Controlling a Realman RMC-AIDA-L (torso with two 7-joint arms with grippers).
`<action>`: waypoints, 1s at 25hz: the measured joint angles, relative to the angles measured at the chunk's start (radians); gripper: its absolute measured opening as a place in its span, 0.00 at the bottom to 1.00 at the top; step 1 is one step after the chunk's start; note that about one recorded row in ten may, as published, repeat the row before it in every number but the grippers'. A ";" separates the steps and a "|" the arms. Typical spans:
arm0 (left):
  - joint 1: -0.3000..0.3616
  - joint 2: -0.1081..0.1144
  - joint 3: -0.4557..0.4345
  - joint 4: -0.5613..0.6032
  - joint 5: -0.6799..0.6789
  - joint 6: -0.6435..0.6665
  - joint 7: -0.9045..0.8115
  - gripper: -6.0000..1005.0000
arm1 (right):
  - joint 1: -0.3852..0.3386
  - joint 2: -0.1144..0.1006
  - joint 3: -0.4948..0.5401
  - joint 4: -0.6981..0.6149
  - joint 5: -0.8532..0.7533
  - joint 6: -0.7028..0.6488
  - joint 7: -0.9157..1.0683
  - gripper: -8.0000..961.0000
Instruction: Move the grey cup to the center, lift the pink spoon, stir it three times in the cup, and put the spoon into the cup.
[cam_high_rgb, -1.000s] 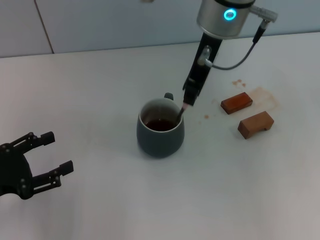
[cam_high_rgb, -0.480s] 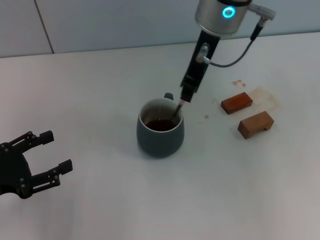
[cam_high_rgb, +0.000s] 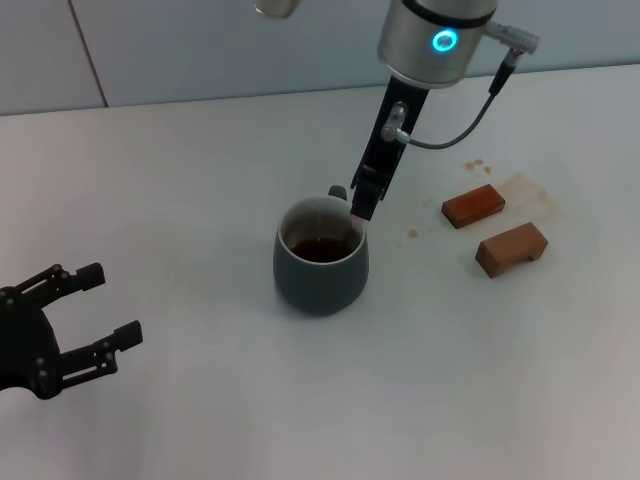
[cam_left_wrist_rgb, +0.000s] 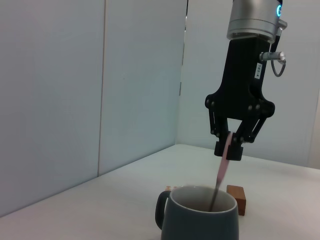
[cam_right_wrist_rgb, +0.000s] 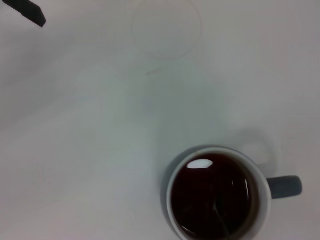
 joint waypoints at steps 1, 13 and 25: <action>0.000 0.000 0.000 0.000 0.000 0.000 0.000 0.84 | -0.002 0.001 -0.001 -0.001 -0.001 0.007 0.000 0.14; -0.007 0.005 0.000 0.000 0.000 0.000 -0.006 0.84 | -0.396 0.006 -0.007 -0.409 0.351 0.182 -0.147 0.58; -0.145 0.072 0.017 0.009 0.039 -0.010 -0.152 0.84 | -0.851 -0.091 0.285 -0.152 0.978 0.124 -0.766 0.69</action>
